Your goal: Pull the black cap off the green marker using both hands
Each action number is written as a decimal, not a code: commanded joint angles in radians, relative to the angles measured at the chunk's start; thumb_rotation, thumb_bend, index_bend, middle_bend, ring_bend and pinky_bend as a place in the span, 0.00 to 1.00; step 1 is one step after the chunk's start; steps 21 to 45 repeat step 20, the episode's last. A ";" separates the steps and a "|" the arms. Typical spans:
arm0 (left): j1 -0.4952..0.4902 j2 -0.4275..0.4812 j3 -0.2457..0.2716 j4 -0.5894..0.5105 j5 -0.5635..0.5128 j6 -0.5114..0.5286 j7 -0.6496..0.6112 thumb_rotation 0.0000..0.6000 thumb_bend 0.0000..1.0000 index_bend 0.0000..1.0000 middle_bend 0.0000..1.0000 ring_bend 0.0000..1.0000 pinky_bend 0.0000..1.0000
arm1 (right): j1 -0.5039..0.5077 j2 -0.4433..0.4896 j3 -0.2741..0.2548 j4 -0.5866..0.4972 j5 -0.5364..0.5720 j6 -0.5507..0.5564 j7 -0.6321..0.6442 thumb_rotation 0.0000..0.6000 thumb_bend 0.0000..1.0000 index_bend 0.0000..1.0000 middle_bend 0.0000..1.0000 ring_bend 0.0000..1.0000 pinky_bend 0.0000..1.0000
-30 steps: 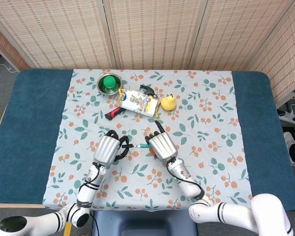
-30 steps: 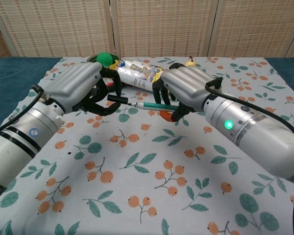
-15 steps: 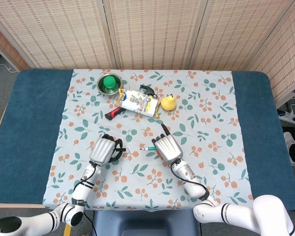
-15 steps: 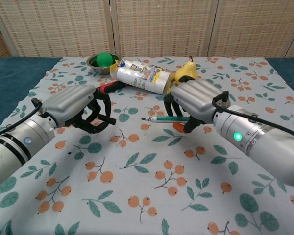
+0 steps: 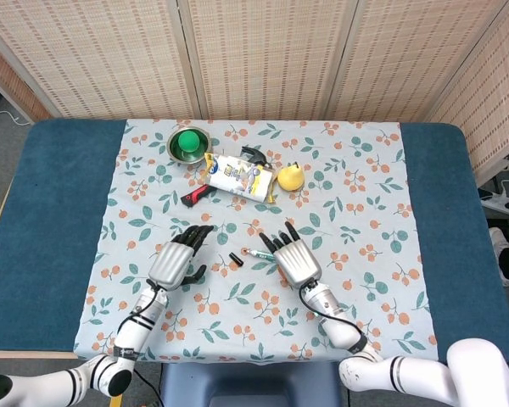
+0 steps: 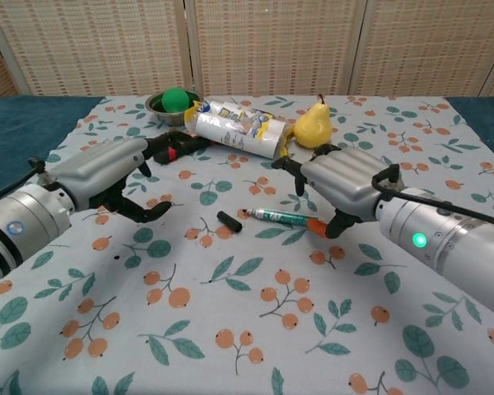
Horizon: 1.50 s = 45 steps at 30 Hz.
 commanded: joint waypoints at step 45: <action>0.395 0.498 0.293 -0.143 0.225 0.357 -0.213 1.00 0.38 0.00 0.00 0.00 0.06 | -0.576 0.668 -0.276 -0.346 -0.286 0.617 0.403 1.00 0.21 0.00 0.00 0.00 0.00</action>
